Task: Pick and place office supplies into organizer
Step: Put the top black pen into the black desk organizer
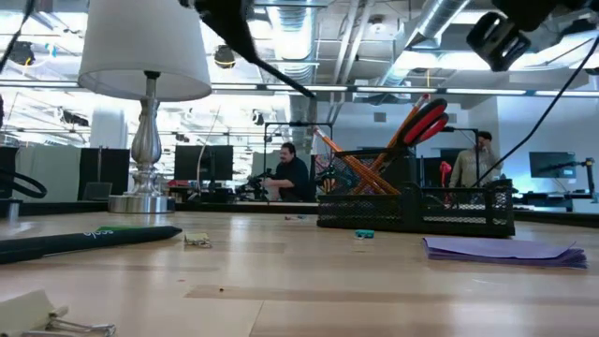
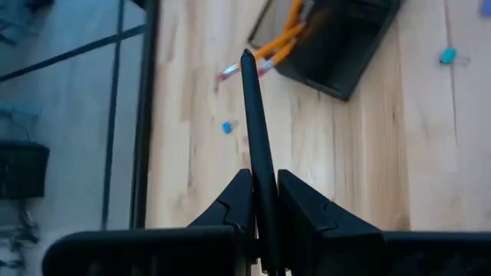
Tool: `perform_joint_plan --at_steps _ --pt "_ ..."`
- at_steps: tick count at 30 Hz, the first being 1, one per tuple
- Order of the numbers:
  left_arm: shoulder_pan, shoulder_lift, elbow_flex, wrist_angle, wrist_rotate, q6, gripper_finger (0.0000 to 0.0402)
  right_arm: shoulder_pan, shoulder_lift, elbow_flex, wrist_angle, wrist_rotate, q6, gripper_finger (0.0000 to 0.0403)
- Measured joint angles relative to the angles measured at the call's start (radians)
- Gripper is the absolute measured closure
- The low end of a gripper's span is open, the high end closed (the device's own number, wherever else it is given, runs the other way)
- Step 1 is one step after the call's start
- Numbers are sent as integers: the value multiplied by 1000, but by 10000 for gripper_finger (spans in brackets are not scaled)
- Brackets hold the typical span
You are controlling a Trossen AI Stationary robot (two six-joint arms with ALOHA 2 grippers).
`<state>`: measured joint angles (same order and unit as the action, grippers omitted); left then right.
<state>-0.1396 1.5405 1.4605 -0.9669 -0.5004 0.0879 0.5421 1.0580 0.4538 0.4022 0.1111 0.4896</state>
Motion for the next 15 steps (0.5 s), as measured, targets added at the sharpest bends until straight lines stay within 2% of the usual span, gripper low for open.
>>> perform_joint_plan --at_steps 3,8,15 --pt "15 101 81 -20 35 83 378 13 0 0 0 18 0 310" --pt "31 248 233 -54 108 309 378 13 0 0 0 21 0 310" --pt "40 404 474 -206 -12 548 378 13 0 0 -5 21 0 310"
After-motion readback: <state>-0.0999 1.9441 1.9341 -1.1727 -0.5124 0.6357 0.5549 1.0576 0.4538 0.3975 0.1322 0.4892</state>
